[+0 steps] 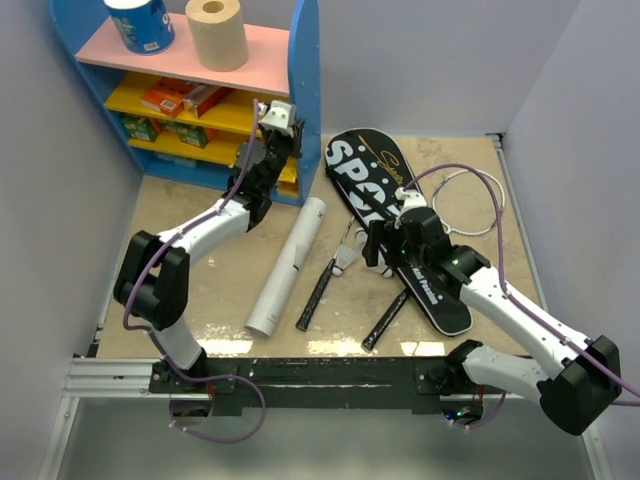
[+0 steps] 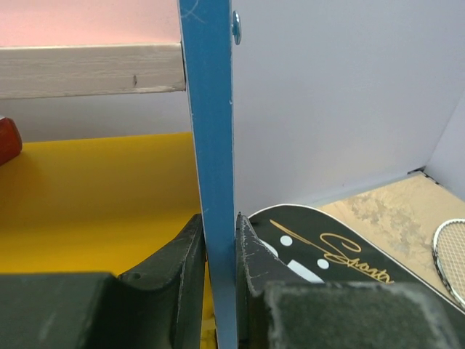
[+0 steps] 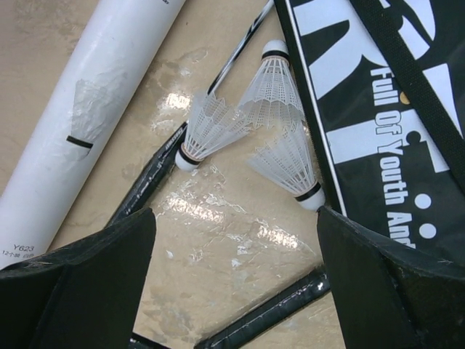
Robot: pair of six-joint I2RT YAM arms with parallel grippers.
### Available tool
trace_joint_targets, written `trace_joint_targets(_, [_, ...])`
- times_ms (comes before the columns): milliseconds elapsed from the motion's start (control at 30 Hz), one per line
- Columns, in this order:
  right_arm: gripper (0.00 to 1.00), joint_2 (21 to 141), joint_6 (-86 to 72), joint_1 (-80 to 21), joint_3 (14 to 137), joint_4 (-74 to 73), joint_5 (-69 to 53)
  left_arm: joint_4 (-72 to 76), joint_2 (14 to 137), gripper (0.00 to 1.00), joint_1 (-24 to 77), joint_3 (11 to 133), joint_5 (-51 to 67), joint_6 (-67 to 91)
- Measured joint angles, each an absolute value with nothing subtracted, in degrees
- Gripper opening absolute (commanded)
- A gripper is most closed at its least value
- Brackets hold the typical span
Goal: Pack up the badminton gear
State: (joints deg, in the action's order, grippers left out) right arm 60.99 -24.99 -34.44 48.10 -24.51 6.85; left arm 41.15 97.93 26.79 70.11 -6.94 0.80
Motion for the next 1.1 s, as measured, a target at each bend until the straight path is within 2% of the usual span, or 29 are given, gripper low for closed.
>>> trace_joint_targets(400, [0.94, 61.0, -25.7, -34.4, 47.3, -25.8, 6.4, 40.0, 110.2, 0.0, 28.2, 85.0, -12.9, -1.1])
trace_joint_targets(1100, [0.94, 61.0, -26.1, -34.4, 46.3, -26.4, 6.4, 37.6, 124.8, 0.0, 29.7, 106.2, -23.1, -4.8])
